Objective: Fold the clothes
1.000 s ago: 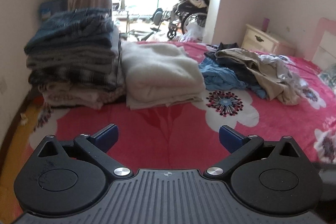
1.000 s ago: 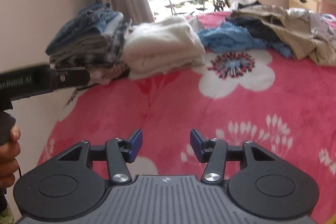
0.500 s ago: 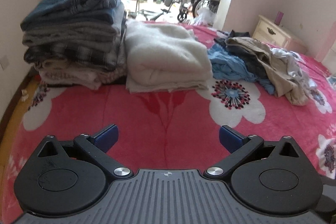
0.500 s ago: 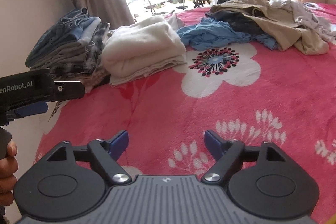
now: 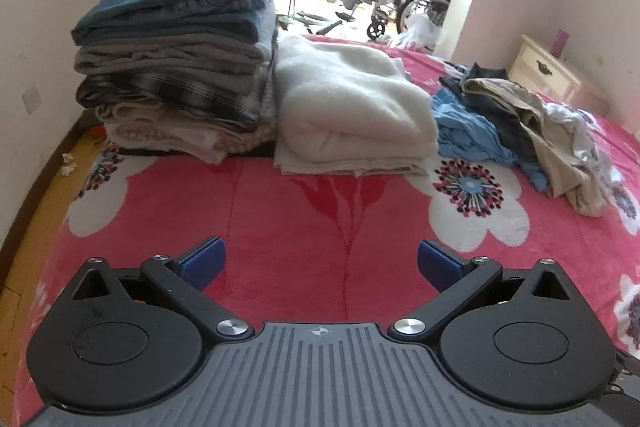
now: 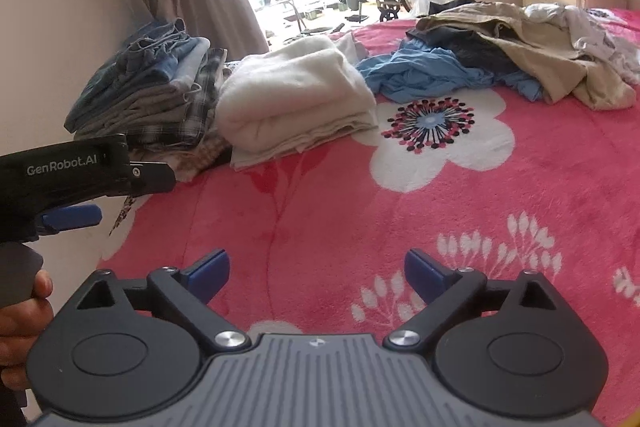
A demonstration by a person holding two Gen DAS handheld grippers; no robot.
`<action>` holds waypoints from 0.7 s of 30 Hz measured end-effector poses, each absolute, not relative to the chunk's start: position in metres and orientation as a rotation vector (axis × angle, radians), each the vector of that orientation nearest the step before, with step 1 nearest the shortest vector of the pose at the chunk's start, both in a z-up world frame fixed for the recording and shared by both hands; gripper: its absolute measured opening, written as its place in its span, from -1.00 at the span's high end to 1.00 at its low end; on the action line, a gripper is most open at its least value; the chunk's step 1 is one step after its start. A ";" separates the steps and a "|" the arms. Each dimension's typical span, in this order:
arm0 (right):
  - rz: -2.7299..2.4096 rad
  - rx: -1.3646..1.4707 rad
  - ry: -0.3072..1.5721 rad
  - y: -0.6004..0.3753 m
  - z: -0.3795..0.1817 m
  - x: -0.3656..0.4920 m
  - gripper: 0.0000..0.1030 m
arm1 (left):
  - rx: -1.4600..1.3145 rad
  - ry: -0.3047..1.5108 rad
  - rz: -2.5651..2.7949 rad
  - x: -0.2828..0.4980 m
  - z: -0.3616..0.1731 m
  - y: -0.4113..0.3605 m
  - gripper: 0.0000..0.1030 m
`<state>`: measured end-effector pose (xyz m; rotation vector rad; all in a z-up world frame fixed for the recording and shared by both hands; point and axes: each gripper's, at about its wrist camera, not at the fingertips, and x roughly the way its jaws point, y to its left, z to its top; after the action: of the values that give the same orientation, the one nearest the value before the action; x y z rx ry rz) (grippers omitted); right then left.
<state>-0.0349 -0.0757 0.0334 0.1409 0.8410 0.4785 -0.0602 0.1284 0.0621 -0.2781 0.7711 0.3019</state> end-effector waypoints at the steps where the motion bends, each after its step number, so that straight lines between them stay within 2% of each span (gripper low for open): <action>1: 0.477 0.138 0.841 -0.075 0.034 -0.036 -0.89 | -0.275 0.768 0.309 -0.061 0.063 0.129 -1.00; 21: 0.428 0.074 0.765 -0.072 0.059 -0.044 -0.98 | -0.259 0.756 0.340 -0.075 0.073 0.138 -1.00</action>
<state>-0.0444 -0.0724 0.0588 0.0743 0.7650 0.4279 -0.0749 0.1382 0.0727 -0.2591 0.7558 0.3399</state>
